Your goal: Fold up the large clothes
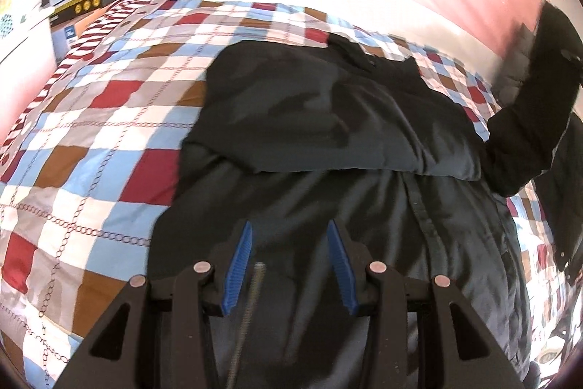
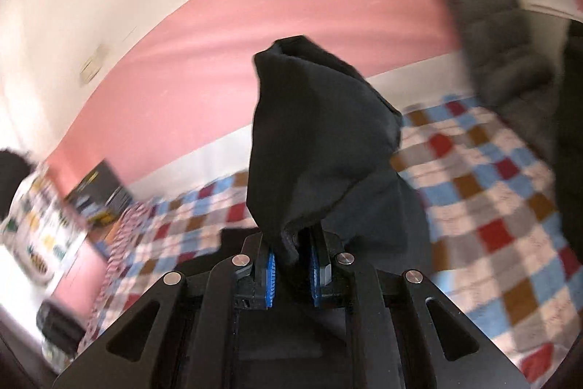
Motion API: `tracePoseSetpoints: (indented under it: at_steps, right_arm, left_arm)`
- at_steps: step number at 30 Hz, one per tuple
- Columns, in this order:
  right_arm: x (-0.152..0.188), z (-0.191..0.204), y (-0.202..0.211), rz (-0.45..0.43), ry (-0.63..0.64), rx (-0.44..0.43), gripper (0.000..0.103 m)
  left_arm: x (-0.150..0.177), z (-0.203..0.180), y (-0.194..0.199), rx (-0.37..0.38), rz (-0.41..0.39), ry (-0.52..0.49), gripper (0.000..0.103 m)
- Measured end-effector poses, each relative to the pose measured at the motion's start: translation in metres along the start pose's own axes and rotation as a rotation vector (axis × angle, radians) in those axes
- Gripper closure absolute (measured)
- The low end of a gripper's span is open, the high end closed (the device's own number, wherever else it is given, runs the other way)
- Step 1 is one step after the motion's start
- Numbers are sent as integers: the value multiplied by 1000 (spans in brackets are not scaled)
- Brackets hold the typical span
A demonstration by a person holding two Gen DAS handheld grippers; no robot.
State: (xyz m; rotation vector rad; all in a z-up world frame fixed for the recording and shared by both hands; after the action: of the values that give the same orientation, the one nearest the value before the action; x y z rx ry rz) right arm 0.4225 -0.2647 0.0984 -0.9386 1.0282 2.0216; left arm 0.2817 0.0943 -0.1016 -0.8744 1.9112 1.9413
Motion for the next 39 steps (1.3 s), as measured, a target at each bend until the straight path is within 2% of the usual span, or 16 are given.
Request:
tracePoseSetpoints:
  at_steps: [5,11,13,16,18,21,24,28,29,30,32,33,36,39]
  right_arm:
    - [42,62,-73,145,68,-95,89]
    - [121,87,-152,353,100,-125,85]
    - [148,93,-169,424,117,-113,80]
    - [190,94,-191,544,96,-156,65]
    - [203,90,-186,585,67,-194,46]
    - [195,91,-163,539,77,-241,44]
    - [174,70,-133,445,34,-253,44]
    - [150,4,-101,334,-44,-110,44]
    - [147,-21,-92,311,-70,-56,48]
    - [145,-39,-86,298,-89,-13,59]
    - [146,-79,-77,276,-151,77,71]
    - [146,-91,-74,269,-173,96,74]
    - [157,-113,-82,289,-211,120,76]
    - [191,-104,-112,411,-160,80,76]
  left_arm:
    - [2,25,-3,-13,-2,37,58]
    - [2,49,-3,-31,-9,64,58]
    - [2,55,-4,-36,-8,73,58]
    - [0,63,-5,-44,-7,83,58]
    - [-3,64,-4,-43,-11,84,58]
    - [-11,57,-2,-31,-25,79,58]
    - [-24,41,-2,-2,-39,62,57]
    - [-51,2,-2,59,-75,18,52]
    - [-58,-8,-2,74,-88,2,52]
    - [-66,-20,-4,86,-101,-14,52]
    - [-83,-44,-11,108,-119,-41,52]
    - [-91,-53,-16,115,-119,-45,52]
    - [-113,-75,-38,121,-109,-45,52]
    - [-119,-86,-62,109,-70,-40,52]
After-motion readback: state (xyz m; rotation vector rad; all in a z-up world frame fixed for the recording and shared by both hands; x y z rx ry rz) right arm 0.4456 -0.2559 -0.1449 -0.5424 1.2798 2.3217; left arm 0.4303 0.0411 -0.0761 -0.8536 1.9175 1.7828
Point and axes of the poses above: each gripper's, at about its wrist camera, not at the fingertips, and y roughly against the way its jaws point, z to its left, x to its underside, the point moved 7 cm from there along -y, roughly the way its jaws point, and after that the axes turned 10 degrees about -x, right-handed, at the moved point
